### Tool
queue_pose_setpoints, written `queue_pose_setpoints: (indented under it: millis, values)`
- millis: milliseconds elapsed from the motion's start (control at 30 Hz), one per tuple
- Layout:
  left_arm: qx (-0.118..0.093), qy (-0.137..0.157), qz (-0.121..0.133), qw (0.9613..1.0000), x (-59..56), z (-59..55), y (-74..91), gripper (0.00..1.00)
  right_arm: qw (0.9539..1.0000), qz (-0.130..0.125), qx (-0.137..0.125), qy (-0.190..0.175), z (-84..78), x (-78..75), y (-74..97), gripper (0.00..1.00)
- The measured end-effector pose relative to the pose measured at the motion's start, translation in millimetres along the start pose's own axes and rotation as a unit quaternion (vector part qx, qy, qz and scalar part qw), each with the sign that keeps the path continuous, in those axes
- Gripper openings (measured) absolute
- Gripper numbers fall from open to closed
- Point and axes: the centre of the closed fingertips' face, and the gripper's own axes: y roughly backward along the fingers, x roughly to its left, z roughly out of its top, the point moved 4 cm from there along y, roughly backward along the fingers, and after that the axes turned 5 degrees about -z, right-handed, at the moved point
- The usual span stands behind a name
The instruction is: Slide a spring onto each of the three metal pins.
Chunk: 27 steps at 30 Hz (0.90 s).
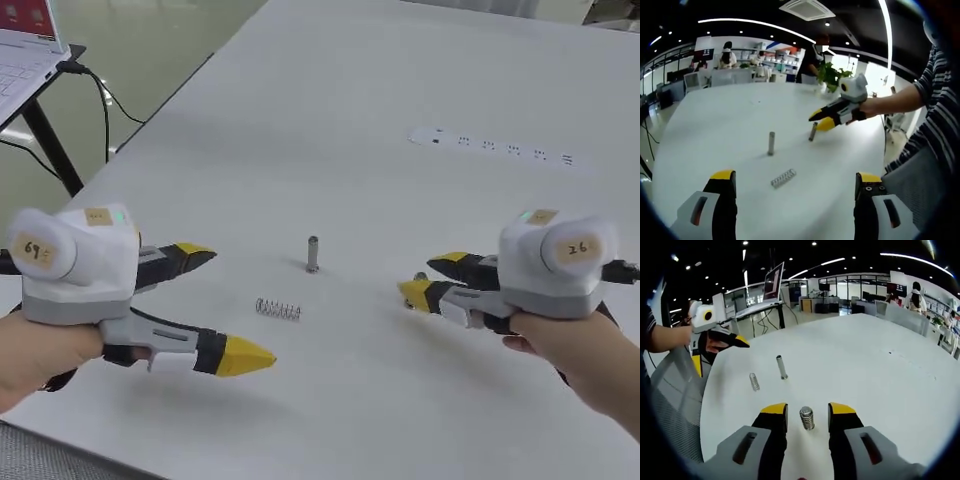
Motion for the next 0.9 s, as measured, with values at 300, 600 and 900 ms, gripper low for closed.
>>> queue_pose_setpoints:
  millis: [300, 600, 900]
  values:
    - [0.001, 0.0, -0.001, 1.0, -1.1, 1.4, -1.7, 0.97, 0.9994, 0.002, -0.029, -0.017, 1.7, 7.2, 13.7, 0.32]
    - [-0.002, -0.001, 0.001, 1.0, -0.5, 7.4, 2.3, 0.97, 0.9921, 0.003, -0.098, -0.078, 18.4, 9.4, 32.5, 0.37]
    - [-0.012, 0.0, -0.006, 0.9999, -1.5, 12.5, 4.3, 0.98, 0.9917, 0.001, -0.1, -0.081, 16.7, 15.7, 45.6, 0.37]
